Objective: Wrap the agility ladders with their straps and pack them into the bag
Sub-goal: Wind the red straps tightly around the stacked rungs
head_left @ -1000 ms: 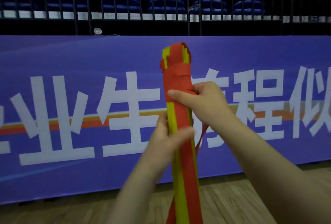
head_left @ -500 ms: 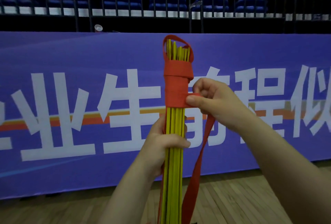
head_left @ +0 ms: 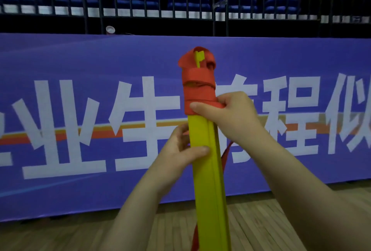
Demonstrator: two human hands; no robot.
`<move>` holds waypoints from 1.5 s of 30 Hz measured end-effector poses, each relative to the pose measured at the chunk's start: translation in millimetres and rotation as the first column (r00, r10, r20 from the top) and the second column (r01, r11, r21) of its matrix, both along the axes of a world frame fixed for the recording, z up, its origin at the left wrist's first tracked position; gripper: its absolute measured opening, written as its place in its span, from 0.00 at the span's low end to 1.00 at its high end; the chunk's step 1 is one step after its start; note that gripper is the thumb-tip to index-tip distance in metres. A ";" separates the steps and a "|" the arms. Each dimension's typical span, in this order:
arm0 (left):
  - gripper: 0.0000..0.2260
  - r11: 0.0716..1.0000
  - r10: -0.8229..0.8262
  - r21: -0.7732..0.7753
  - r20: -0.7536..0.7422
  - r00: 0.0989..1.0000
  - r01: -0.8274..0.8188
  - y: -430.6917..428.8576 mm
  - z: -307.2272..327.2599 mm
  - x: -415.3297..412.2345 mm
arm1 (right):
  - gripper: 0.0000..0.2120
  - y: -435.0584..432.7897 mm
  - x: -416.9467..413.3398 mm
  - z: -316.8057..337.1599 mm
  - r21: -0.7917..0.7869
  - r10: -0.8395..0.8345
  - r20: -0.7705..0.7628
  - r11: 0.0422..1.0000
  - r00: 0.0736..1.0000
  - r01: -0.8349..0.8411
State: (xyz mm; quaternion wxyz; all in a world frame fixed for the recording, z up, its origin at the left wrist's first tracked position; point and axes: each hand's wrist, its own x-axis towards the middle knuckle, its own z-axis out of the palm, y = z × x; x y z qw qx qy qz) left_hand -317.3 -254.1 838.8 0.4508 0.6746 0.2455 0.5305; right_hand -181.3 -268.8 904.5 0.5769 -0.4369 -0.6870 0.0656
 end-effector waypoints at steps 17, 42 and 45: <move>0.21 0.768 -0.628 0.016 0.215 0.748 0.640 0.2 -13.4 11.4 | 0.29 13.2 22.9 -12.7 -0.205 0.576 -0.076 0.790 0.814 -0.578; 0.20 0.615 -0.746 -0.010 0.316 0.587 0.788 -3.4 -9.9 7.3 | 0.21 9.0 21.7 -7.7 -0.186 0.642 -0.037 0.748 0.766 -0.637; 0.21 0.428 -0.853 -0.021 0.321 0.411 0.904 -2.8 -10.6 18.0 | 0.17 9.0 16.1 -8.8 -0.221 0.758 -0.122 0.608 0.640 -0.762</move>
